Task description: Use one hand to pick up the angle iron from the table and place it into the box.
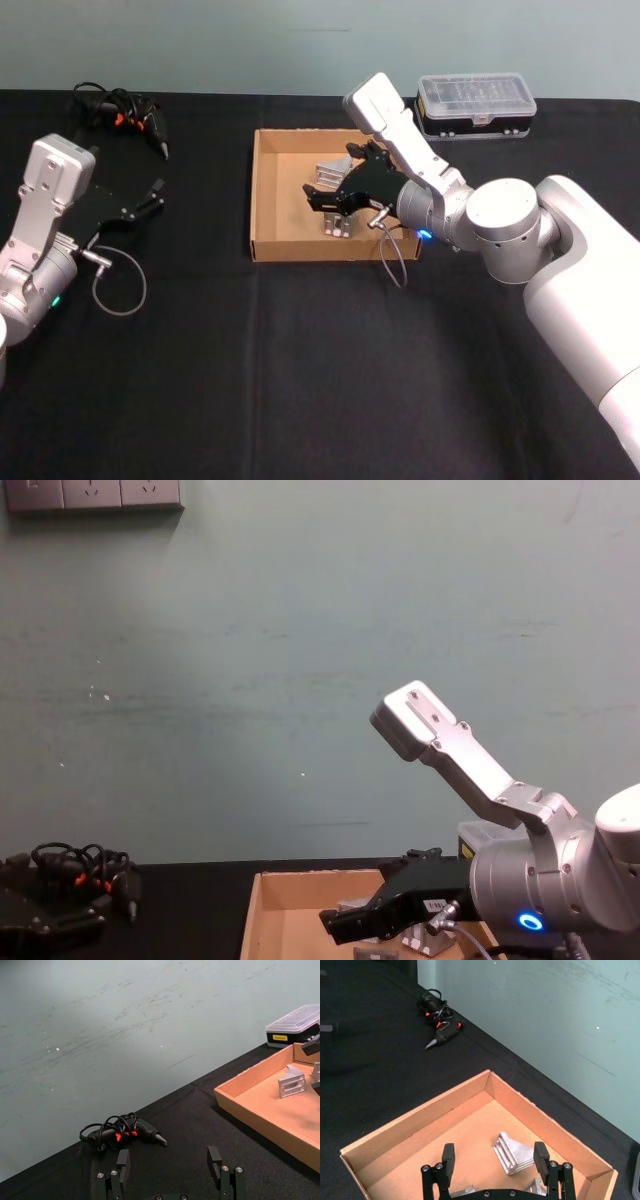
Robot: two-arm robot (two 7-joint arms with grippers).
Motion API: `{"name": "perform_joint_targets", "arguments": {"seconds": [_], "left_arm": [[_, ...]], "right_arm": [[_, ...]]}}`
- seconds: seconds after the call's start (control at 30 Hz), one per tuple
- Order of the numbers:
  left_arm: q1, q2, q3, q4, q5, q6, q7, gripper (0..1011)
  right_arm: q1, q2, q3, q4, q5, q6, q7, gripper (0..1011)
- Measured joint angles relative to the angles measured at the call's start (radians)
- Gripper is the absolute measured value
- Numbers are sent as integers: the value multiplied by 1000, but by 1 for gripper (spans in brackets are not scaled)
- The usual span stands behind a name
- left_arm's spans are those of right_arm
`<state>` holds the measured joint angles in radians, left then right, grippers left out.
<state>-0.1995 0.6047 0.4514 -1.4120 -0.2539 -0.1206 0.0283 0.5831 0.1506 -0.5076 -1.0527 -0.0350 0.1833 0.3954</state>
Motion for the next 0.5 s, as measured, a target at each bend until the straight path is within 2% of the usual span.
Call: {"name": "perform_joint_targets", "arguments": {"seconds": [0.23,0.37,0.5], "left_arm": [[0,0,0,0,0,0,0,1011],[0,0,0,0,0,0,0,1011],[0,0,0,0,0,0,0,1011]], "right_arm": [[-14,2,11,-25,4,-10,0,1004],[-33,9,21,-62,12,-18,-1,1004],[-72,30,41,-134,27,-28,-8,1004]]}}
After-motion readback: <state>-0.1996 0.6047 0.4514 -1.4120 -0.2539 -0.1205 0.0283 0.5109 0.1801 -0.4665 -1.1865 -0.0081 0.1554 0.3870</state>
